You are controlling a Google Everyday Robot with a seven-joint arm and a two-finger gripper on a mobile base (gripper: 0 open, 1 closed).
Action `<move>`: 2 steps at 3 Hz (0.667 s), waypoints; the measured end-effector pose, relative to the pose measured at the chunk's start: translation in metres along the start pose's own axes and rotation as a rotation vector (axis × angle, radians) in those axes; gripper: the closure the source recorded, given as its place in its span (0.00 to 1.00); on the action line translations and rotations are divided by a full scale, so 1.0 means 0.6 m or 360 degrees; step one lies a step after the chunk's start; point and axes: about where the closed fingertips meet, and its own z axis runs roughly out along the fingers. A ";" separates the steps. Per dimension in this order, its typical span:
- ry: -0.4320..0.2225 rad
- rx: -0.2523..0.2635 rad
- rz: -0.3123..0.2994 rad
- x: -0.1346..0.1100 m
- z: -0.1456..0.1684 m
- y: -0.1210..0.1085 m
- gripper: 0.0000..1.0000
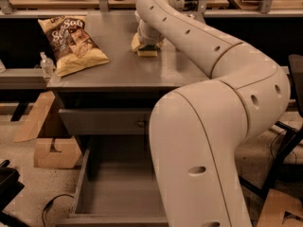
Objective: Place sponge into middle drawer
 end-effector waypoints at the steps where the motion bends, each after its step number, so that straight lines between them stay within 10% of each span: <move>1: 0.0000 0.0000 0.0000 -0.005 -0.007 0.000 0.89; 2: 0.0000 0.0000 0.0000 -0.006 -0.007 0.000 1.00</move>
Offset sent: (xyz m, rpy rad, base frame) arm 0.0000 0.0000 0.0050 0.0000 0.0000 0.0000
